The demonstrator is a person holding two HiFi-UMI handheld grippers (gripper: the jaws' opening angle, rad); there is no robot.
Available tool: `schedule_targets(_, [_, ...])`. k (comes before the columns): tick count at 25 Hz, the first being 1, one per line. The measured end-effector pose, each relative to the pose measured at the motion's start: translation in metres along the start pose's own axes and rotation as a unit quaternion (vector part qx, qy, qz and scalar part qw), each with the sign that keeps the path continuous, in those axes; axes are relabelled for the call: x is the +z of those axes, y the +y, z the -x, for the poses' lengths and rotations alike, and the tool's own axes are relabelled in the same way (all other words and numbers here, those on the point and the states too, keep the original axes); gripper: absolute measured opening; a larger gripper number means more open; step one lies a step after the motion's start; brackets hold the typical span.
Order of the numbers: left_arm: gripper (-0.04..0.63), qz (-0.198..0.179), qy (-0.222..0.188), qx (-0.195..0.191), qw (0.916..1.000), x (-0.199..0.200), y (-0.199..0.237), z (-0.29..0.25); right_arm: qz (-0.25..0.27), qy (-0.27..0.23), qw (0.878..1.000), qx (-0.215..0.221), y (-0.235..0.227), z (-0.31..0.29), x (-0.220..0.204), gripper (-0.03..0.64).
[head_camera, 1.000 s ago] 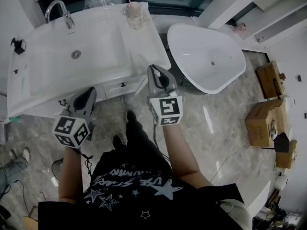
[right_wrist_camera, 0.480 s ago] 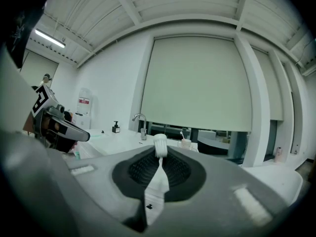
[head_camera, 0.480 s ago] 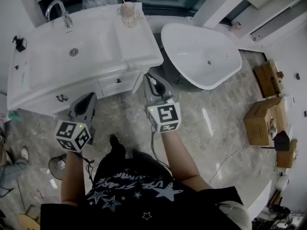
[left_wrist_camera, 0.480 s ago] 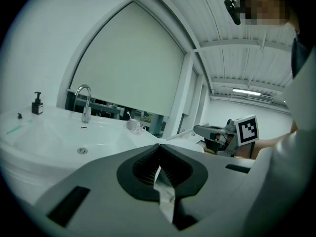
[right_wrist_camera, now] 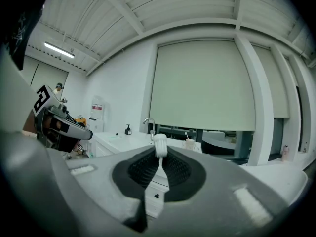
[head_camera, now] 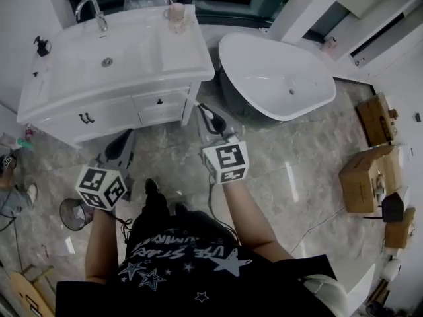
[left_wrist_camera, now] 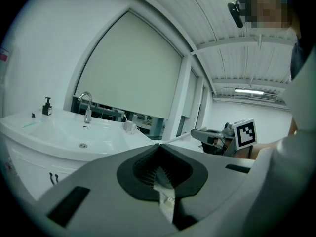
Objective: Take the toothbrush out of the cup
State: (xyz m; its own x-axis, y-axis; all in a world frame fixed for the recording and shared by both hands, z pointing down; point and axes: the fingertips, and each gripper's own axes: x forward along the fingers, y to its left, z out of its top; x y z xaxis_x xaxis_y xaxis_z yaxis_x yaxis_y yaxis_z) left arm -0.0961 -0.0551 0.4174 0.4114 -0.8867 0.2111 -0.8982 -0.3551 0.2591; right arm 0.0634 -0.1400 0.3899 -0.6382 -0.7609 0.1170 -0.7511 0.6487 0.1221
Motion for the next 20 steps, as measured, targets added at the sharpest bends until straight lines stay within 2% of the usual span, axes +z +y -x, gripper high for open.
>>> schedule_targets(10, [0.008, -0.013, -0.024, 0.048, 0.9985, -0.007, -0.056, 0.043, -0.007, -0.004, 0.999, 0.048, 0.005, 0.051, -0.007, 0.018])
schedule_targets(16, [0.008, -0.018, -0.023, 0.066, 0.9974, -0.012, -0.057, 0.054, -0.012, -0.003, 0.998, 0.065, 0.018, 0.061, -0.012, 0.018])
schedule_targets(20, [0.008, -0.020, -0.027, 0.065, 0.9973, -0.012, -0.054, 0.056, -0.006, 0.000, 0.998, 0.069, 0.026, 0.064, -0.013, 0.017])
